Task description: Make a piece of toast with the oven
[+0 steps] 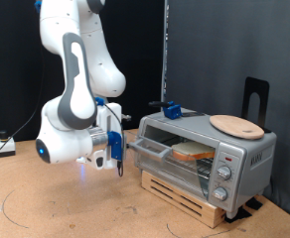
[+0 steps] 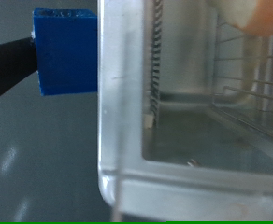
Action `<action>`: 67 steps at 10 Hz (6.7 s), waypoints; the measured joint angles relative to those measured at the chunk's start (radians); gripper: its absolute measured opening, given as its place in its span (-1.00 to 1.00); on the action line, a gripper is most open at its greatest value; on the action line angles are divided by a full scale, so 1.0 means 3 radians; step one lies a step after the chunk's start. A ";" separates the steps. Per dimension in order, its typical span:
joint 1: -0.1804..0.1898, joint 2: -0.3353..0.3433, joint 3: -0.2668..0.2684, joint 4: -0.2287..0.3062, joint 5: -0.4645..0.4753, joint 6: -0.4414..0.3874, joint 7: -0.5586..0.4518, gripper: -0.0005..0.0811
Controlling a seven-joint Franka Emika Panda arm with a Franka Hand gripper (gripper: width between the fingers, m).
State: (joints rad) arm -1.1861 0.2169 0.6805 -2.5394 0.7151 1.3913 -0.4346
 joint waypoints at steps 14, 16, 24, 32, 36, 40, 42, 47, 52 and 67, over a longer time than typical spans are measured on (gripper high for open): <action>-0.0167 -0.0655 -0.0045 -0.0205 0.0339 0.0497 0.0185 0.99; -0.0102 -0.0454 0.0046 -0.0092 0.0563 0.0523 0.0189 0.99; 0.0174 0.0232 0.0190 0.0410 0.0765 0.0765 0.0660 0.99; 0.0513 0.0967 0.0284 0.1031 0.0683 0.1049 0.0100 0.99; 0.0819 0.1234 0.0307 0.1321 0.0691 0.1673 -0.0196 0.99; 0.0831 0.1347 0.0291 0.1367 0.0712 0.1757 -0.0461 0.99; 0.0929 0.1568 0.0288 0.1531 0.0763 0.1990 -0.0507 0.99; 0.1350 0.2135 0.0052 0.2322 0.0385 0.1637 0.0645 0.99; 0.1585 0.2558 -0.0070 0.2826 0.0118 0.1381 0.0764 0.99; 0.1913 0.2616 0.0019 0.2685 0.0148 0.1523 0.0612 0.44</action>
State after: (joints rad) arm -0.6121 1.0016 0.6862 -1.7338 0.7595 1.8483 -0.2510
